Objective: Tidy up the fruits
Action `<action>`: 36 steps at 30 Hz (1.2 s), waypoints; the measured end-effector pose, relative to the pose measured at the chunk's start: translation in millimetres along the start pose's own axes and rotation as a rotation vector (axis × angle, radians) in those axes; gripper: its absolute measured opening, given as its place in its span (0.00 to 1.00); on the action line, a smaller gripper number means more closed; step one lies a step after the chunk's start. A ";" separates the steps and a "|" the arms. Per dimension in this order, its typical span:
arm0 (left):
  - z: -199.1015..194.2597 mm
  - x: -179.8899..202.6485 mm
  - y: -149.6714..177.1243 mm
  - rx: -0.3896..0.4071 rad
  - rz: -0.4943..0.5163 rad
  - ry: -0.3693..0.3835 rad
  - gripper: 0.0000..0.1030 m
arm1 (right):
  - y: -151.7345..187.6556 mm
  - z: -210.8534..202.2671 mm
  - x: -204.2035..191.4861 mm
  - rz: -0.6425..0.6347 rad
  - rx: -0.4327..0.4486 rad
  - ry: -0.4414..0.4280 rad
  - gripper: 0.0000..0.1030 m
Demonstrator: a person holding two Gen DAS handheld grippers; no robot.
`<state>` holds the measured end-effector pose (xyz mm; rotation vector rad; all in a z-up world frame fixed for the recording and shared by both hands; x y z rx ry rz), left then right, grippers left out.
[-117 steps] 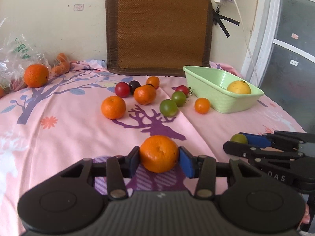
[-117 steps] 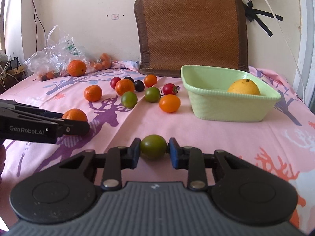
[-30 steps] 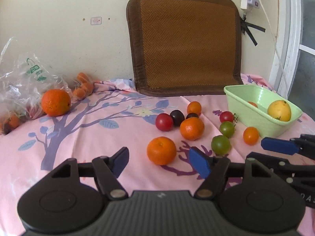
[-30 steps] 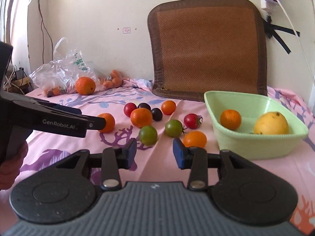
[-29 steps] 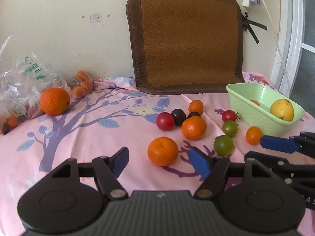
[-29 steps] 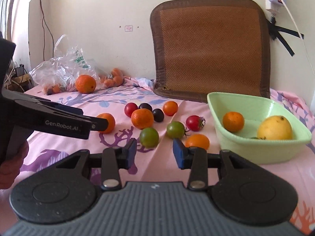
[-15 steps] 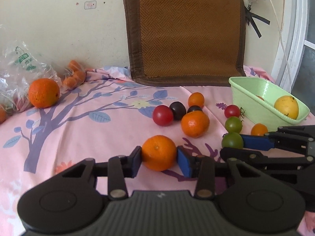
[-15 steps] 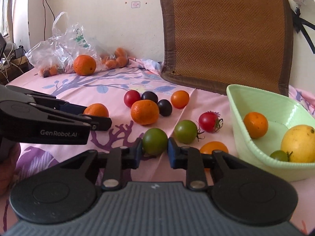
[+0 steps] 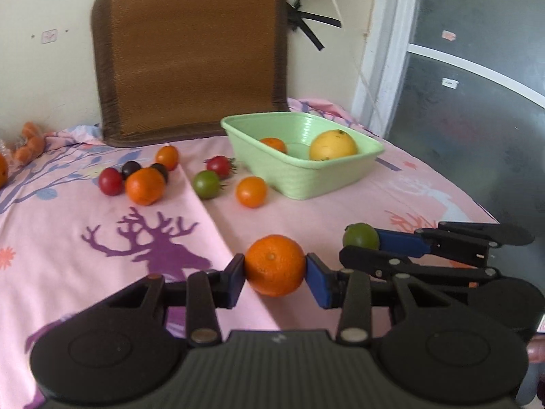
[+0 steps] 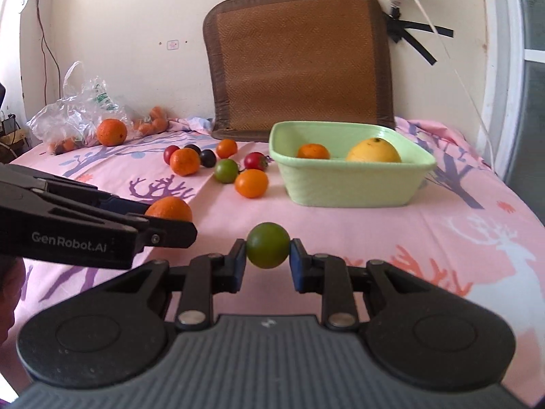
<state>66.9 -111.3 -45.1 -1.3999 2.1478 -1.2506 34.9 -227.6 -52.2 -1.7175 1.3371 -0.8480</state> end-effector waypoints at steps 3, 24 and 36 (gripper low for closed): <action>12.3 11.6 8.5 -0.036 0.007 -0.002 0.37 | 6.6 -2.3 7.3 0.006 -0.010 0.018 0.29; 7.2 19.3 9.2 0.011 0.083 -0.097 0.60 | 15.9 -5.3 13.0 0.007 -0.015 0.006 0.34; 15.9 28.4 10.3 -0.028 0.136 -0.048 0.36 | 14.8 -5.9 16.1 0.011 0.005 -0.023 0.29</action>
Point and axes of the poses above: each gripper's, at about its wrist camera, not at the fingertips, and z roughly the way its jaws point, x to its right, y to its underside, the point moved 7 cm from there along z, roughly the way its jaws point, and after that the axes turned 5 degrees about -z, right-handed, at the moved point
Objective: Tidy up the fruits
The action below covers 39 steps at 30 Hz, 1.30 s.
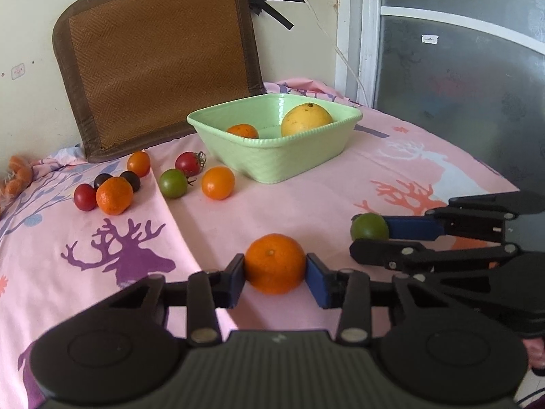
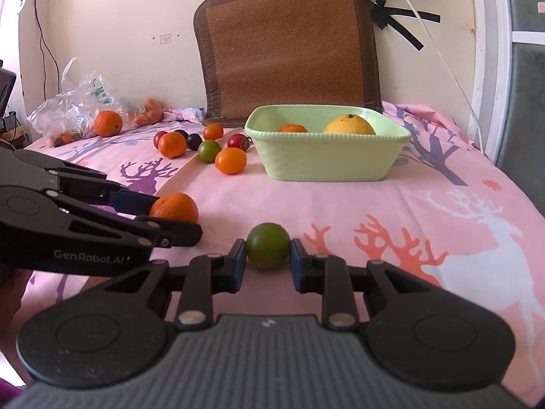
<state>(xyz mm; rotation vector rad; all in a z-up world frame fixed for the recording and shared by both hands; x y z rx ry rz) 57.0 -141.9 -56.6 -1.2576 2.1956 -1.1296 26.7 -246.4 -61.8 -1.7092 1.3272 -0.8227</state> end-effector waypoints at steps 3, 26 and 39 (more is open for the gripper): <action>-3.7 0.0 -18.2 0.028 -0.014 0.034 0.36 | -15.1 -4.0 7.1 0.011 0.065 0.018 0.29; 76.0 -35.3 -127.4 0.046 -0.105 0.047 0.47 | -68.3 46.3 48.2 0.043 0.192 0.118 0.45; -23.2 -163.4 -49.2 0.070 -0.331 -0.238 0.53 | -42.6 26.2 -14.0 0.009 0.143 -0.042 0.44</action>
Point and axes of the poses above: each gripper's, at about its wrist camera, not at the fingertips, and z roughly the way its jaws point, x to its right, y to its underside, the point moved 7 cm from there along z, roughly the way its jaws point, and after that the axes turned 5 degrees about -z, right-handed, at the moved point
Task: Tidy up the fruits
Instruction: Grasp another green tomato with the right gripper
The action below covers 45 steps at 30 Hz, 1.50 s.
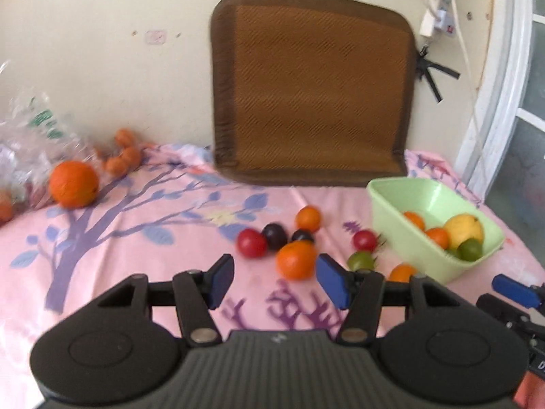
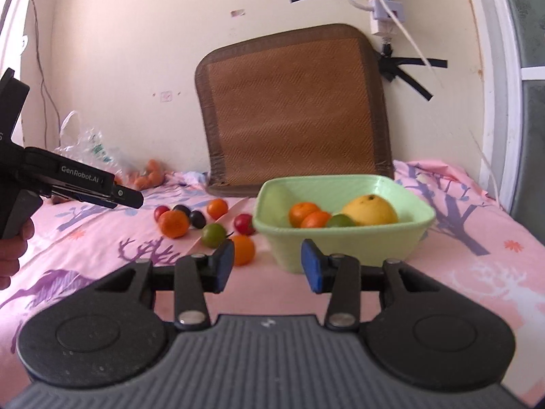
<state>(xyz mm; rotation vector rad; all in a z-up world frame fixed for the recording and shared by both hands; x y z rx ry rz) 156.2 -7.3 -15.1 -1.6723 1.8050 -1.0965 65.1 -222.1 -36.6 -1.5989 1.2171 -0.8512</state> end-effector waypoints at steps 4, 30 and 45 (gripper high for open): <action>0.8 -16.7 24.3 -0.043 0.017 -0.034 0.53 | 3.1 12.6 -15.9 0.007 -0.064 -0.043 0.44; 65.1 23.9 5.7 -0.064 0.136 0.099 0.38 | -25.8 102.8 -50.8 -0.288 -0.146 -0.028 0.44; -9.1 7.8 38.7 -0.047 0.059 0.166 0.38 | -24.6 69.8 -71.9 -0.428 -0.090 -0.011 0.29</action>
Point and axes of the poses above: each gripper's, at about its wrist camera, not at the fingertips, and z roughly the way its jaws point, x to its right, y to its underside, the point moved 7 cm from there along z, roughly the way its jaws point, and after that the axes turned 5 degrees about -z, right-handed, at the moved point
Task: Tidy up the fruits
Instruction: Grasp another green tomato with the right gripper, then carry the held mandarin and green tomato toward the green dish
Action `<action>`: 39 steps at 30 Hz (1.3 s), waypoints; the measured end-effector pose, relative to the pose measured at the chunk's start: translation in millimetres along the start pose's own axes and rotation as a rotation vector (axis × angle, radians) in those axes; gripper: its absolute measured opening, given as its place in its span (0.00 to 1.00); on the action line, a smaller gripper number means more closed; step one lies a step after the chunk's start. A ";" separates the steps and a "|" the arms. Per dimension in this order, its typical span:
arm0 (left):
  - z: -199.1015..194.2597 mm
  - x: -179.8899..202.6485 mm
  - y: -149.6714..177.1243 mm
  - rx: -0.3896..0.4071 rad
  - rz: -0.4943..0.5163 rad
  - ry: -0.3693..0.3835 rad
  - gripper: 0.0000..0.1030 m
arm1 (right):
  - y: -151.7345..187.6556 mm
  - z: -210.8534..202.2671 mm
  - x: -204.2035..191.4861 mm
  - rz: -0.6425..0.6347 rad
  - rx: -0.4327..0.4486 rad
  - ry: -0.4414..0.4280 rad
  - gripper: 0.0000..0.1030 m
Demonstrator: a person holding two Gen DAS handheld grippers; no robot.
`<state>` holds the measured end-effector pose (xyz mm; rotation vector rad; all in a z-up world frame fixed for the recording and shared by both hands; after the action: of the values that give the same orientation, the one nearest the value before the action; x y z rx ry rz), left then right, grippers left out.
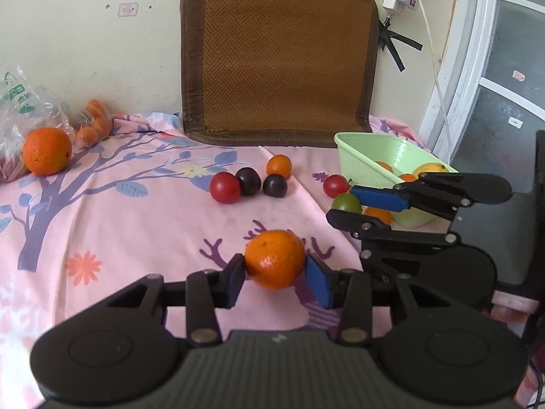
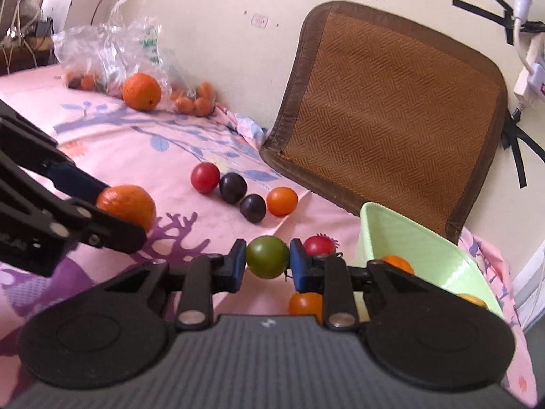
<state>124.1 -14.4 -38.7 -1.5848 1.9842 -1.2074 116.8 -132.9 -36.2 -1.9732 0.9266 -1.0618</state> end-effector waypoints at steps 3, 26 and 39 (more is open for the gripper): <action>-8.1 16.7 6.6 -0.001 0.015 0.038 0.38 | 12.9 -37.4 0.7 0.058 0.033 0.034 0.29; 0.3 126.3 51.7 -0.073 0.209 0.107 0.46 | 104.3 -111.7 39.1 0.361 -0.061 0.146 0.31; 10.7 134.2 53.5 -0.086 0.256 0.079 0.38 | 110.2 -111.4 49.0 0.401 -0.034 0.107 0.29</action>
<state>53.7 -140.1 -53.7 -1.2878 2.2355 -1.1121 10.8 -255.5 -62.7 -1.6709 1.3386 -0.9281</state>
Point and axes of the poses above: each gripper's, at about its wrist camera, not at the fingertips, and z roughly the way its jaws point, x to its right, y to its underside, the point moved 7 cm from there along z, roughly the way its jaws point, and after that the axes turned 5 degrees about -z, right-handed, at the moved point
